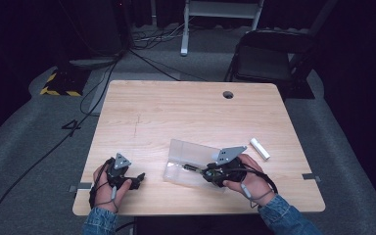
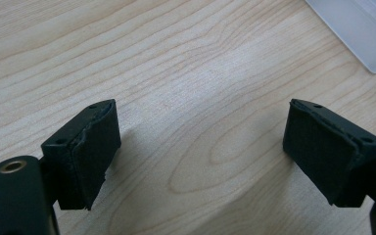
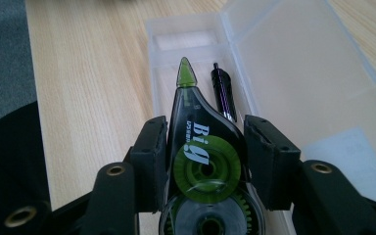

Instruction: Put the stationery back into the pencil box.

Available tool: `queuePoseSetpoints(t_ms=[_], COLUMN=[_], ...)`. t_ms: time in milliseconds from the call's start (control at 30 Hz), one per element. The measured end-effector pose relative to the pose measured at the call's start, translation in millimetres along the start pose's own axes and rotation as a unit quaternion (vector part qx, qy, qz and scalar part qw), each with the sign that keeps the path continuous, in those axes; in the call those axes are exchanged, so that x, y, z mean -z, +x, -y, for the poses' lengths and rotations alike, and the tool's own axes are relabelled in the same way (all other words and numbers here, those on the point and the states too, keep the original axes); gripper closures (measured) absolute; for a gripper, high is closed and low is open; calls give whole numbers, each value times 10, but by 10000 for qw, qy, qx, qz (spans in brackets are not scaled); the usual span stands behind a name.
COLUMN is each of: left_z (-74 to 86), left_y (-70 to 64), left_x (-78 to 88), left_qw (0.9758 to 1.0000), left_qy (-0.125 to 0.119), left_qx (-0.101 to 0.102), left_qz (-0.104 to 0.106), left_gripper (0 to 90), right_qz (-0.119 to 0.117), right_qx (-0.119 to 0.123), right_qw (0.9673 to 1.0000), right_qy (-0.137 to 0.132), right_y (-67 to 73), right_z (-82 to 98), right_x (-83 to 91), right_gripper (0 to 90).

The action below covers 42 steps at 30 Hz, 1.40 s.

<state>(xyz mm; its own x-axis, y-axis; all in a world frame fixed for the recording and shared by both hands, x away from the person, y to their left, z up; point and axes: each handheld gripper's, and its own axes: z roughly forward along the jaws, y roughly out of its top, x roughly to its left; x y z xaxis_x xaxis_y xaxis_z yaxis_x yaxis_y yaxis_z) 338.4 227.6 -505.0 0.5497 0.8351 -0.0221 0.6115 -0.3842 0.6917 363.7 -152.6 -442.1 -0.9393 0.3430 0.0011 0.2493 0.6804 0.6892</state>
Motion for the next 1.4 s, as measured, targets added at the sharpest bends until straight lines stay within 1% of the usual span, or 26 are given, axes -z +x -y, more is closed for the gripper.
queuePoseSetpoints(t_ms=[367,567,867,1200,1400], left_z=[0,0,0,0,0], left_y=[0,0,0,0,0], left_x=[0,0,0,0,0], left_qw=[10000,10000,10000,10000,10000], left_qy=[0,0,-1,0,0], left_qx=[0,0,1,-1,-2], left_qz=[-2,-1,-1,-1,-1], left_gripper=[145,145,145,145,145], right_qz=[0,-80,-188,-267,-316], right_qx=[14,10,92,46,-25], right_qw=[9998,9996,9991,9990,9988], right_qy=[194,256,357,358,371], right_y=[-55,-59,-54,-49,-50], right_z=[64,89,110,119,132], right_x=[-80,-112,-150,-180,-198], right_gripper=[536,536,535,533,531])
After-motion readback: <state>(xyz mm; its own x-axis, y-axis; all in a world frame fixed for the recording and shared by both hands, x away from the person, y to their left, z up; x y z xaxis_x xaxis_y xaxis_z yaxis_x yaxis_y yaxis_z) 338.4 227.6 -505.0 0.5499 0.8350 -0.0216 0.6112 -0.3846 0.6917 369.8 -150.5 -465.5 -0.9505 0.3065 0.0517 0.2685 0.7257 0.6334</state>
